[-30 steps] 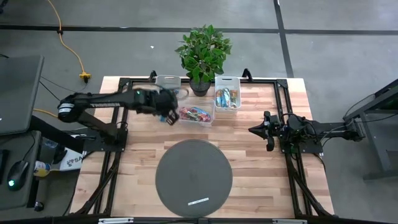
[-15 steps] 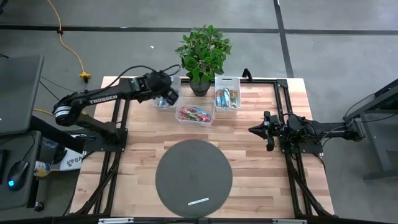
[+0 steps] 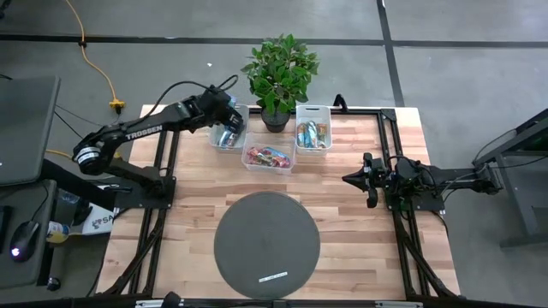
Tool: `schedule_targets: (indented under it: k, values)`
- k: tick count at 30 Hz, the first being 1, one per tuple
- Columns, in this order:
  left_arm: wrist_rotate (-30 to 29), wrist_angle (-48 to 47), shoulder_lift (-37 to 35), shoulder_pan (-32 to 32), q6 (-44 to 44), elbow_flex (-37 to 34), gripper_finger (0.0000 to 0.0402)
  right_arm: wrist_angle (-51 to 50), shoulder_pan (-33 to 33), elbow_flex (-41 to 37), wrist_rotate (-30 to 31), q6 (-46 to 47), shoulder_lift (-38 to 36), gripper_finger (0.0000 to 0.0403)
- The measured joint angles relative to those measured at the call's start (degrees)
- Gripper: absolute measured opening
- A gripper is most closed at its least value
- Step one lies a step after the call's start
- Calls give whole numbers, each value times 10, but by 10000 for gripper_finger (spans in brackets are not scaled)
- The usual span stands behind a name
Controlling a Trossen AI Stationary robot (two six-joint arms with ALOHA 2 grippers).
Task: Pick and place Granola Bars by type
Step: Put the blue granola bar into the gray bin
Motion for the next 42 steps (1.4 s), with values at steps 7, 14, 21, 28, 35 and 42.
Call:
schedule_targets:
  k: [7,14,21,28,35,42]
  values:
    - [117,-1,55,63,-19,-11,30,0,0,0,0,0,0,0]
    - [221,-24,119,98,-25,-11,30,0,0,0,0,0,0,0]
    - [269,-30,142,131,-25,-11,30,0,0,0,0,0,0,0]
    - [266,-30,142,135,-9,-11,30,0,0,0,0,0,0,0]
    - [267,-33,142,134,-10,-11,35,0,0,0,0,0,0,0]
    - [278,-40,142,134,-14,-11,88,0,0,0,0,0,0,0]
